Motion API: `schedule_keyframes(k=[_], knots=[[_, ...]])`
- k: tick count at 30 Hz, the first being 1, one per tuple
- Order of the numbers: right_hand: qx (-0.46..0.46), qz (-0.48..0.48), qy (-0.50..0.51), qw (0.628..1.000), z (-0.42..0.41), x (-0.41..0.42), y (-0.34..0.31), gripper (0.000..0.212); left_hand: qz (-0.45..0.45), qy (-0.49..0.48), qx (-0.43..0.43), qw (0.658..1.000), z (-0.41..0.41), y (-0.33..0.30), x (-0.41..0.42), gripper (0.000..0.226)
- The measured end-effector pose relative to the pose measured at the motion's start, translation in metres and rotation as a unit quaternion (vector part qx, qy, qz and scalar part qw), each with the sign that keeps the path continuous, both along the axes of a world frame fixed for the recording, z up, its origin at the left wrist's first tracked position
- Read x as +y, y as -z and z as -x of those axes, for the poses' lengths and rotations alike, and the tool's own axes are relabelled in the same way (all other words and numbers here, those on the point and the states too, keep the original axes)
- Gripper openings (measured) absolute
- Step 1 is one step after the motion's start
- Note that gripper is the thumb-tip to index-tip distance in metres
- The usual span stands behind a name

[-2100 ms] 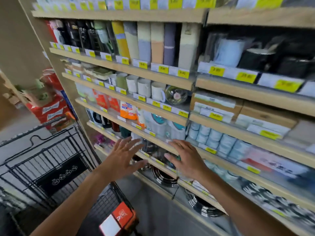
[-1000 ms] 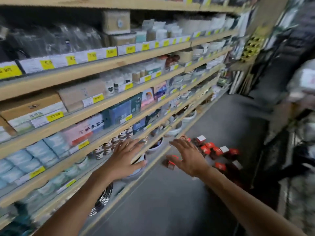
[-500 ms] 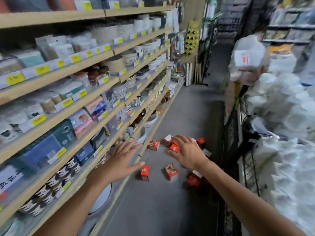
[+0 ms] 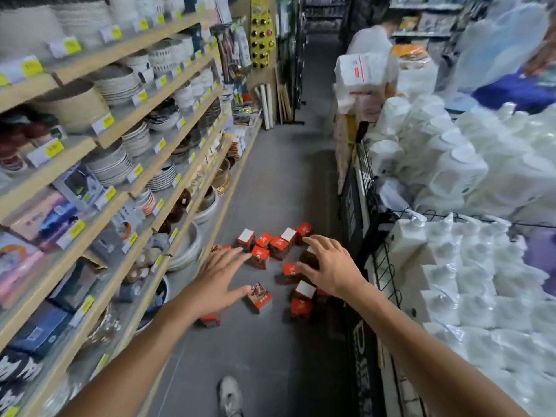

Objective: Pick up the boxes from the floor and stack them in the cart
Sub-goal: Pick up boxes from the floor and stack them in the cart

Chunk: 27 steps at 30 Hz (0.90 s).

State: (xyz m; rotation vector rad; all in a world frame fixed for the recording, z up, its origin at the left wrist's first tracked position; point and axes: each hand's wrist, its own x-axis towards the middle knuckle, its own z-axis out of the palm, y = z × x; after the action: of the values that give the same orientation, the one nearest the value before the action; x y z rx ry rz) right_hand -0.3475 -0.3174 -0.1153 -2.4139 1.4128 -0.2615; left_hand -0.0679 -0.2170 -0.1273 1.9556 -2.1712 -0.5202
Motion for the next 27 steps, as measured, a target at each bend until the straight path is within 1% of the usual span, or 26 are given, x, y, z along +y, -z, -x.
schedule_keyframes(k=[2, 7, 15, 19, 21, 24, 27], knots=[[0.020, -0.005, 0.014, 1.000, 0.004, -0.014, 0.005, 0.072, -0.006, 0.012, 0.007, 1.000, -0.002, 0.010, -0.028, 0.088], [0.036, -0.017, 0.060, 0.997, 0.000, -0.064, 0.018, 0.073, -0.013, 0.048, 0.036, 0.998, -0.008, 0.038, -0.109, 0.091], [0.075, -0.073, 0.106, 0.989, -0.043, -0.138, 0.039, 0.071, -0.065, 0.070, 0.056, 0.994, -0.077, 0.080, -0.212, 0.090], [0.075, -0.102, 0.126, 0.984, -0.067, -0.169, 0.059, 0.073, -0.077, 0.084, 0.056, 0.992, -0.104, 0.103, -0.262, 0.082], [0.083, -0.105, 0.132, 0.982, -0.067, -0.175, 0.067, 0.074, -0.088, 0.086, 0.061, 0.991, -0.104, 0.113, -0.276, 0.077], [0.082, -0.134, 0.148, 0.976, -0.065, -0.185, 0.087, 0.074, -0.119, 0.087, 0.085, 0.985, -0.100, 0.136, -0.293, 0.072], [0.082, -0.157, 0.163, 0.971, -0.061, -0.199, 0.110, 0.074, -0.144, 0.098, 0.092, 0.980, -0.088, 0.159, -0.312, 0.078]])
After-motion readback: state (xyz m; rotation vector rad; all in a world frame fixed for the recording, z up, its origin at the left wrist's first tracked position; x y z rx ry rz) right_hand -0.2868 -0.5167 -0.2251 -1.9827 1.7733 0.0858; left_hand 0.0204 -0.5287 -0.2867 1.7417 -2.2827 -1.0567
